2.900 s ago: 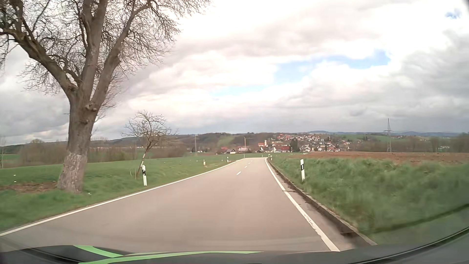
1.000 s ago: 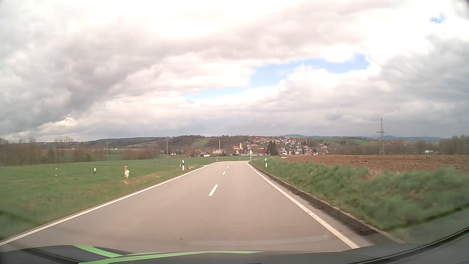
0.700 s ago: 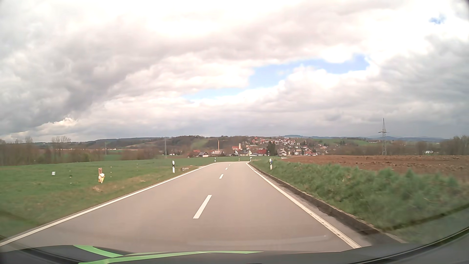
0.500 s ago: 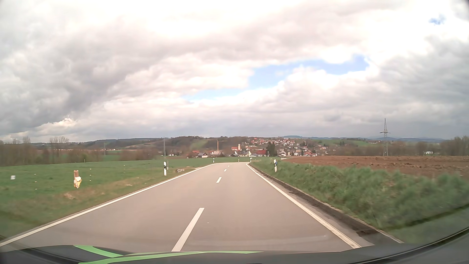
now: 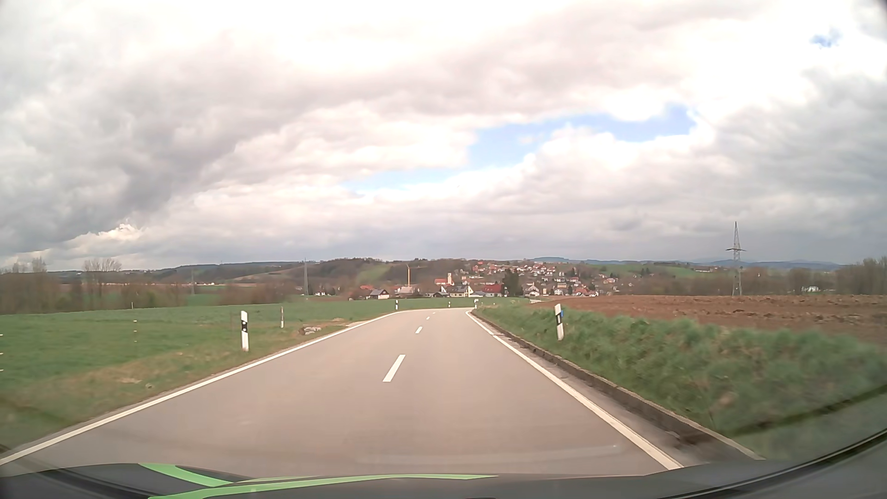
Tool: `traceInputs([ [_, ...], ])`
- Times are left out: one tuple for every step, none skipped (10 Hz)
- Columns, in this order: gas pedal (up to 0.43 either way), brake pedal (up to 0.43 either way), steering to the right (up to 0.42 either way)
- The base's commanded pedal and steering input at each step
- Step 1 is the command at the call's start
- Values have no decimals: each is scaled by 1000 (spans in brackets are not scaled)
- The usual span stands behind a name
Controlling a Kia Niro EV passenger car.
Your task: Follow the waypoints while adhering to traffic rules and regulations
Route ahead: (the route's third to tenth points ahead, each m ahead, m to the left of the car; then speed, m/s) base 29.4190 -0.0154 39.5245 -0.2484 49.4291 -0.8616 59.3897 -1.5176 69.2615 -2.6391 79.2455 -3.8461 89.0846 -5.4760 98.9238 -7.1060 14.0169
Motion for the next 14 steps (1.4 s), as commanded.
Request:
traceInputs([
  [150,0,3],
  [150,0,4],
  [150,0,3],
  [150,0,3],
  [150,0,2],
  [157,0,2],
  [157,0,1],
  [157,0,2],
  [150,0,1],
  [150,0,1],
  [150,0,1],
  [150,0,1],
  [150,0,1],
  [150,0,1],
])
